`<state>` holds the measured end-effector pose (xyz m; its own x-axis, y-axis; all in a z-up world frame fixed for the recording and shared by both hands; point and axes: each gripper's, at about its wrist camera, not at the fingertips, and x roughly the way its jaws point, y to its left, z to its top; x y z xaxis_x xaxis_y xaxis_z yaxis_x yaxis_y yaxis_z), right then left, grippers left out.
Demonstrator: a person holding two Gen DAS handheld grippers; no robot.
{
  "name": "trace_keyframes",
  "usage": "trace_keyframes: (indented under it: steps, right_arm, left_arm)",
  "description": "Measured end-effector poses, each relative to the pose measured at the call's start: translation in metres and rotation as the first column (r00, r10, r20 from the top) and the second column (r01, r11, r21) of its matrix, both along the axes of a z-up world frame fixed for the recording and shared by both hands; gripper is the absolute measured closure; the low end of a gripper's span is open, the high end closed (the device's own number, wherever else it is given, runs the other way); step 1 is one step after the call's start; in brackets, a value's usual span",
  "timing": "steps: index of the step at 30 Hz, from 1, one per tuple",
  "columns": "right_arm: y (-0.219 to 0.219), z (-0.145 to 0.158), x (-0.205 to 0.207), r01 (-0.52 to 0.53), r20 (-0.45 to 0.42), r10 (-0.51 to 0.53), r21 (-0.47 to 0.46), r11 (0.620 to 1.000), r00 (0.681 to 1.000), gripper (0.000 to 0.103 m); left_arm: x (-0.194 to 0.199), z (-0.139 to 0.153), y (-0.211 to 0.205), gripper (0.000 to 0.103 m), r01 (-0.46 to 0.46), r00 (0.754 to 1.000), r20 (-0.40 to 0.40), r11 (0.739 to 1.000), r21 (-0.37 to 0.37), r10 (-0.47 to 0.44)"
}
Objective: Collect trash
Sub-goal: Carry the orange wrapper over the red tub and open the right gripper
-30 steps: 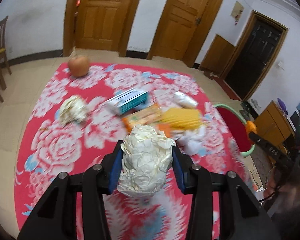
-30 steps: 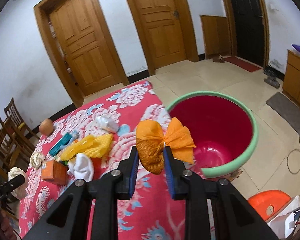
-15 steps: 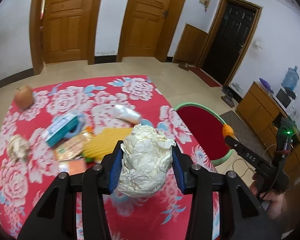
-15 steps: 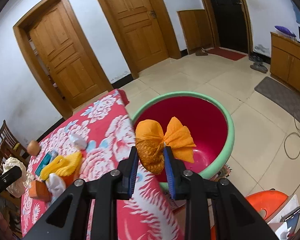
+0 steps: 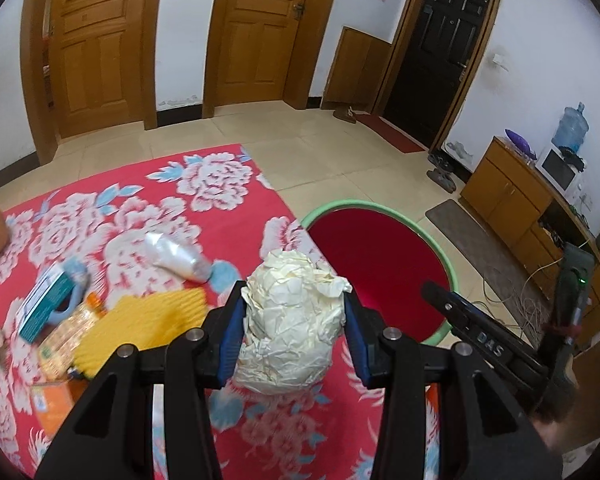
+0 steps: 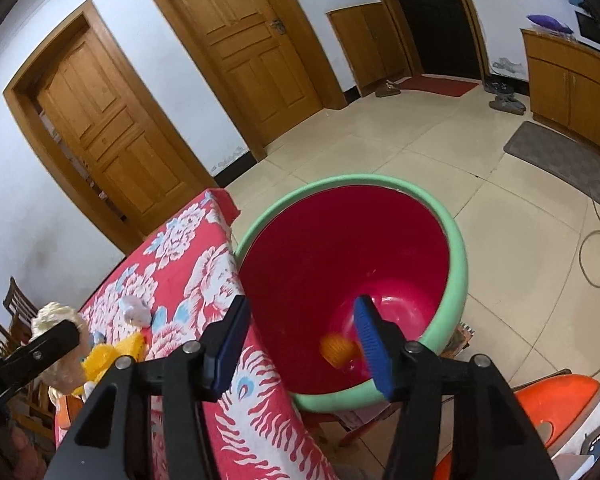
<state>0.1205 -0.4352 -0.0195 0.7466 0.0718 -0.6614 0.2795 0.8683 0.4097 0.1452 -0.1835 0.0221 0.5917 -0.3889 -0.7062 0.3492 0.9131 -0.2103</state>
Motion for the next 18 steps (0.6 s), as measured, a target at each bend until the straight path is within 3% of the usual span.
trace_keyframes:
  steps: [11, 18]
  right_arm:
    - [-0.035, 0.014, -0.033, 0.175, 0.044, -0.175, 0.005, 0.985, 0.984, 0.040]
    - [-0.051, 0.008, -0.043, 0.215, 0.035, -0.216, 0.042, 0.976, 0.976, 0.040]
  left_arm:
    - [0.019, -0.021, -0.053, 0.057, 0.075, 0.997, -0.025, 0.996, 0.051, -0.073]
    - [0.031, -0.034, -0.086, 0.057, 0.144, 0.990, -0.022, 0.987, 0.078, -0.143]
